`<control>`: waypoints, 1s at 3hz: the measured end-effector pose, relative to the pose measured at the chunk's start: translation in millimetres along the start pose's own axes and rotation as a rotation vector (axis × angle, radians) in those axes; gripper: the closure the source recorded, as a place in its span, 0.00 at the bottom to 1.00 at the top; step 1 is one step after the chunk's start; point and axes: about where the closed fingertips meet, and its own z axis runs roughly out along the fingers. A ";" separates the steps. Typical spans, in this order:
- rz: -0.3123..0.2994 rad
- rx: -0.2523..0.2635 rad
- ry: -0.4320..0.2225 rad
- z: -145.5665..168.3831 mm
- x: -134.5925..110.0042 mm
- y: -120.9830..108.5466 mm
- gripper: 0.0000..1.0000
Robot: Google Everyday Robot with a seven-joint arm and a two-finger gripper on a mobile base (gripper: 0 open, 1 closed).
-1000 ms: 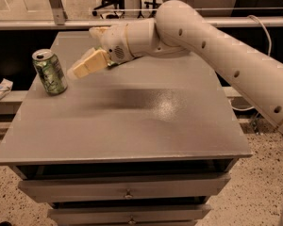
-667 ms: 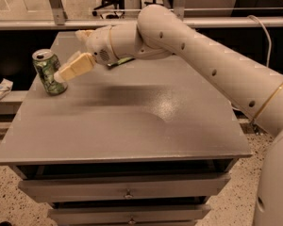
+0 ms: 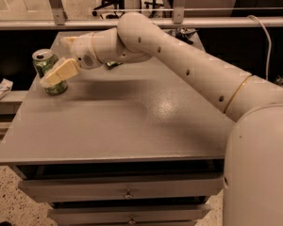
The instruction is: Knock green can over
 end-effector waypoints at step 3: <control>0.076 -0.007 -0.006 8.9 15.4 -1.4 0.47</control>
Offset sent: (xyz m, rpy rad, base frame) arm 0.0031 0.0097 -0.0241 -0.0007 0.0943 -0.0047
